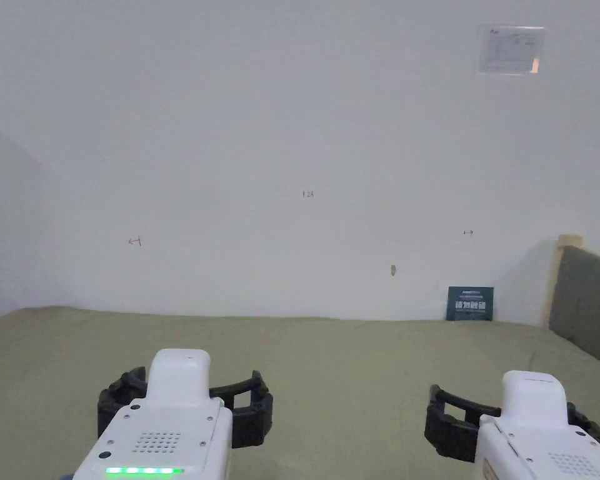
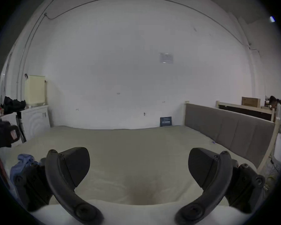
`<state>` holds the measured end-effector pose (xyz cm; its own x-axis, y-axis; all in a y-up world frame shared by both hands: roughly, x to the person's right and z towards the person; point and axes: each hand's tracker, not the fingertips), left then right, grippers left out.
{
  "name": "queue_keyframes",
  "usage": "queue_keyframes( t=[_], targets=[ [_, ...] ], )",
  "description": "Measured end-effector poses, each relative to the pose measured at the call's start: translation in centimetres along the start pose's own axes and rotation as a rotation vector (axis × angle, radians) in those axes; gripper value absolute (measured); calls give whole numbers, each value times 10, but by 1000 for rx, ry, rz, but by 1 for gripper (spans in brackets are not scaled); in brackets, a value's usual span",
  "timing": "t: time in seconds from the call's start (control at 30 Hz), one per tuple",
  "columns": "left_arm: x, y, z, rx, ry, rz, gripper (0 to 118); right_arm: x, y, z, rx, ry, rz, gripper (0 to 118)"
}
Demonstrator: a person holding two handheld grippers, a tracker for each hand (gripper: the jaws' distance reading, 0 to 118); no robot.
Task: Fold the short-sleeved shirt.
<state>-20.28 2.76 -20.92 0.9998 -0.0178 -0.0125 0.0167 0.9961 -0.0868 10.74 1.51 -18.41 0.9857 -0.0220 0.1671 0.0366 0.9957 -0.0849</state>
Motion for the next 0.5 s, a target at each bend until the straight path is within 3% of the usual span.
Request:
queue_keyframes(
  t=[0.17,0.5],
  targets=[
    [-1,2,0,-23,-14,14,118,-11,3,3,22,-3,62,118],
    [-3,0,-1,-42,-18,-6,118,-14,5,3,15,1,65,118]
  ],
)
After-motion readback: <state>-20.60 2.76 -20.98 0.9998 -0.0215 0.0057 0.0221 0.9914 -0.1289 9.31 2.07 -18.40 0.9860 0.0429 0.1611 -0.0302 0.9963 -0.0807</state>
